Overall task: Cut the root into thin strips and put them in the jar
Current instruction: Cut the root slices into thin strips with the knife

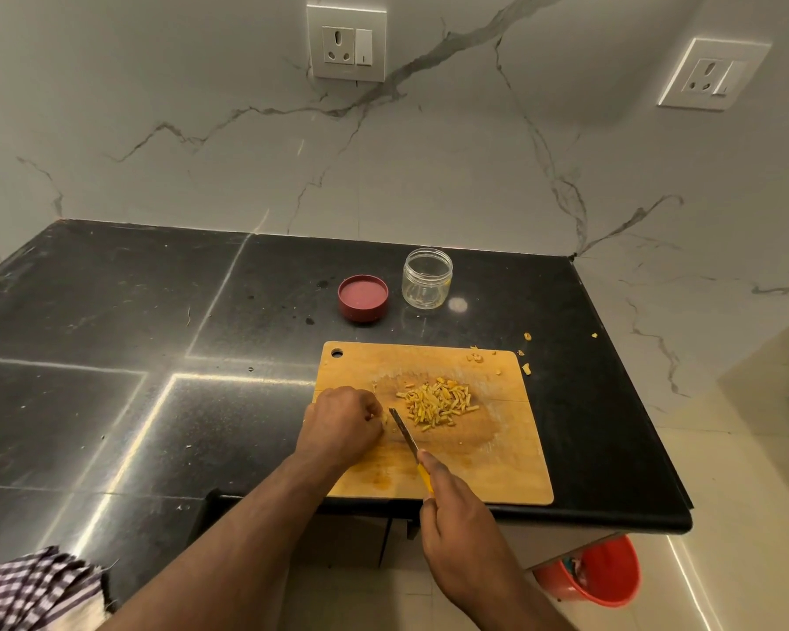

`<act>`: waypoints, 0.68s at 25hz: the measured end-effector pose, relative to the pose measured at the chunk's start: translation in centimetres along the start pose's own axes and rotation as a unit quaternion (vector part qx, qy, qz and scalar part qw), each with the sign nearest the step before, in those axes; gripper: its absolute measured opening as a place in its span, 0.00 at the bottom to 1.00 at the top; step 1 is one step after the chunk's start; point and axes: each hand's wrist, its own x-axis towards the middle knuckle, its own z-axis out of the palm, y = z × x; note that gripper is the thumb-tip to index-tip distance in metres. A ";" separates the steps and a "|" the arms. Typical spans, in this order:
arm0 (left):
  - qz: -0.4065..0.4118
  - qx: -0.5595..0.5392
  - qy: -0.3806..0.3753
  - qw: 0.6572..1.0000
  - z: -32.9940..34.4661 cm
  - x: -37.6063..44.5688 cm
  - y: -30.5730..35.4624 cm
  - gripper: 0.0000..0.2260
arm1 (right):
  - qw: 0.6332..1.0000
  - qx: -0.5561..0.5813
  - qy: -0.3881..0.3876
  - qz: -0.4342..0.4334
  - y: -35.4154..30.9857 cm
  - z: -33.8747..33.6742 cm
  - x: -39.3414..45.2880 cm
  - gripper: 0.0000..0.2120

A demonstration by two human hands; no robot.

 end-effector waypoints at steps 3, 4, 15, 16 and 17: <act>-0.013 -0.004 0.015 1.000 0.3 -0.1 0.0 0.07 | 1.000 -0.024 -0.010 0.001 -0.8 0.3 0.4 0.25; -0.020 -0.006 0.015 1.000 0.4 -0.1 0.0 0.07 | 0.999 -0.030 -0.011 0.001 -1.1 0.3 0.5 0.25; -0.083 -0.012 -0.008 0.996 0.7 0.6 0.2 0.06 | 0.993 -0.111 -0.041 -0.006 -1.5 1.0 0.1 0.26; -0.083 -0.018 -0.010 0.996 0.7 0.6 0.1 0.06 | 0.993 -0.107 -0.040 -0.008 -1.3 0.8 -0.4 0.26; -0.083 -0.024 -0.012 0.996 0.8 0.6 0.0 0.06 | 0.994 -0.100 -0.035 -0.010 -1.2 0.7 -0.8 0.26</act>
